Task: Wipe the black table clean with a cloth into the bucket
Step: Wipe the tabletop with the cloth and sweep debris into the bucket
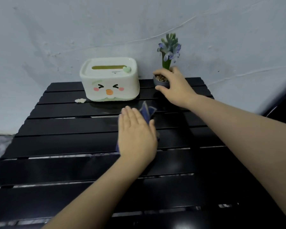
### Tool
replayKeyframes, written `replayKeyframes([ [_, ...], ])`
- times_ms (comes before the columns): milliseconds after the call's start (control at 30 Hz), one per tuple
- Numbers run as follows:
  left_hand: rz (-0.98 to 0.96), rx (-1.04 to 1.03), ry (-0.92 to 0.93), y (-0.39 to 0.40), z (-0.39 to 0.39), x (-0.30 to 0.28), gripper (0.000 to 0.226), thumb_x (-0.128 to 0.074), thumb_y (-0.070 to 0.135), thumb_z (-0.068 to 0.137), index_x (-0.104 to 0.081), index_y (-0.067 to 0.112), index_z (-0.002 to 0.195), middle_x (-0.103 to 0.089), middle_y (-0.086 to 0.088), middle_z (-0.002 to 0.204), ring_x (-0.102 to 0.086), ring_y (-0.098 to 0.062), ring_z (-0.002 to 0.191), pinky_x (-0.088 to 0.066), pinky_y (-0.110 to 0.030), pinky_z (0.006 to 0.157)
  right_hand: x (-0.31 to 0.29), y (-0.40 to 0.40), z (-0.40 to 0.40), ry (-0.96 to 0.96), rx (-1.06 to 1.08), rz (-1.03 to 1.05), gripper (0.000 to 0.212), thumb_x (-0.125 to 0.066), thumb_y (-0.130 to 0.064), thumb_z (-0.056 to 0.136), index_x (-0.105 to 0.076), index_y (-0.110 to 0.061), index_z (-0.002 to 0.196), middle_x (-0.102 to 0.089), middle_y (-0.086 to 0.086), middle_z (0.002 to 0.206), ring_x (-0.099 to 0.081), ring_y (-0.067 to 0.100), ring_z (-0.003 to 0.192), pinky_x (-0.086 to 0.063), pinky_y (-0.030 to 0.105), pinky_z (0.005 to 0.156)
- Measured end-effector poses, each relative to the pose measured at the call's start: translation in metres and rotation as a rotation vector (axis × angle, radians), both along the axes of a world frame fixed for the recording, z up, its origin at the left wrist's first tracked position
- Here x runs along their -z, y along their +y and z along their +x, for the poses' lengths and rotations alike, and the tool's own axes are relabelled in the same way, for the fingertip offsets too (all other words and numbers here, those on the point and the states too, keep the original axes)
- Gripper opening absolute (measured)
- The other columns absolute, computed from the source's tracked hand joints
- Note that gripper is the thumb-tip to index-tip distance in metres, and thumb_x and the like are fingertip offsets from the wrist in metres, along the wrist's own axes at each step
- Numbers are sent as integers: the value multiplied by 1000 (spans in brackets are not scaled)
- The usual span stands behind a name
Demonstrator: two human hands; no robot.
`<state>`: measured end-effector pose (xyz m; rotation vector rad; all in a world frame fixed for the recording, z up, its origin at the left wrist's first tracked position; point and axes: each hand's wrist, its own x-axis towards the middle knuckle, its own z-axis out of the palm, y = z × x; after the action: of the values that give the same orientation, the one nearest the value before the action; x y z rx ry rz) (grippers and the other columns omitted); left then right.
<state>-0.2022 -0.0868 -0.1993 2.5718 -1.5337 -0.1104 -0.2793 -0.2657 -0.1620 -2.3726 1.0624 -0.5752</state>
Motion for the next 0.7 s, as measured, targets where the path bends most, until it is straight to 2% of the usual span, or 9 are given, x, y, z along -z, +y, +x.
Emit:
replayKeyframes([
  [133, -36, 202, 39, -32, -49, -2, 67, -20, 39, 107, -10, -5, 156, -9, -25, 165, -3, -34, 155, 3, -41, 125, -17, -7, -28, 12, -1, -63, 43, -69, -15, 93, -59, -21, 134, -43, 8, 126, -52, 26, 121, -33, 22, 107],
  [233, -66, 350, 96, -39, -59, -4, 57, -24, 36, 108, -24, 1, 154, -24, -19, 163, -15, -28, 154, -8, -37, 127, -33, -11, -48, 6, 19, -109, 43, -70, -14, 92, -59, -20, 133, -45, 13, 130, -52, 25, 119, -31, 18, 106],
  [300, -217, 240, 253, -44, -53, -11, 46, -30, 36, 107, -43, 7, 141, -46, -13, 149, -39, -28, 142, -32, -36, 114, -42, -14, -60, -17, 36, -142, 43, -71, -14, 91, -60, -20, 132, -45, 13, 129, -51, 20, 115, -31, 18, 106],
  [367, -415, 48, 272, -60, -42, -19, 43, -34, 36, 106, -46, 8, 135, -53, -12, 139, -51, -30, 130, -44, -40, 100, -49, -17, -70, -37, 47, -162, 43, -71, -14, 91, -60, -21, 131, -44, 8, 125, -48, 16, 111, -31, 17, 105],
  [433, -411, -50, 166, -82, -35, -22, 58, -35, 38, 105, -28, 3, 151, -35, -19, 156, -34, -34, 145, -35, -44, 114, -53, -19, -78, -49, 54, -170, 42, -71, -15, 91, -60, -23, 131, -41, 4, 122, -47, 14, 110, -31, 17, 105],
  [500, -239, -105, 129, -99, -35, -16, 73, -33, 42, 105, -5, -1, 157, -13, -22, 165, -15, -38, 152, -18, -48, 123, -55, -21, -85, -56, 63, -175, 42, -71, -14, 91, -60, -23, 131, -40, 2, 122, -47, 14, 110, -31, 16, 104],
  [533, -169, -109, 126, -106, -37, -9, 74, -31, 43, 105, -2, -2, 157, -10, -24, 165, -12, -40, 152, -14, -49, 124, -55, -22, -88, -60, 70, -178, 42, -71, -14, 91, -60, -23, 131, -40, 2, 121, -47, 14, 110, -32, 16, 104],
  [633, -111, -28, 80, -128, -35, 8, 65, -26, 38, 106, -13, -2, 156, -17, -25, 163, -13, -41, 152, -12, -49, 124, -53, -26, -96, -72, 79, -181, 43, -71, -14, 90, -60, -22, 131, -41, 2, 121, -48, 15, 110, -32, 12, 102],
  [700, -134, 86, 77, -148, -29, 8, 58, -27, 35, 107, -23, 1, 154, -27, -21, 160, -21, -38, 150, -17, -46, 123, -51, -29, -102, -75, 83, -184, 43, -71, -14, 90, -60, -22, 131, -42, 3, 121, -48, 15, 109, -29, 2, 96],
])
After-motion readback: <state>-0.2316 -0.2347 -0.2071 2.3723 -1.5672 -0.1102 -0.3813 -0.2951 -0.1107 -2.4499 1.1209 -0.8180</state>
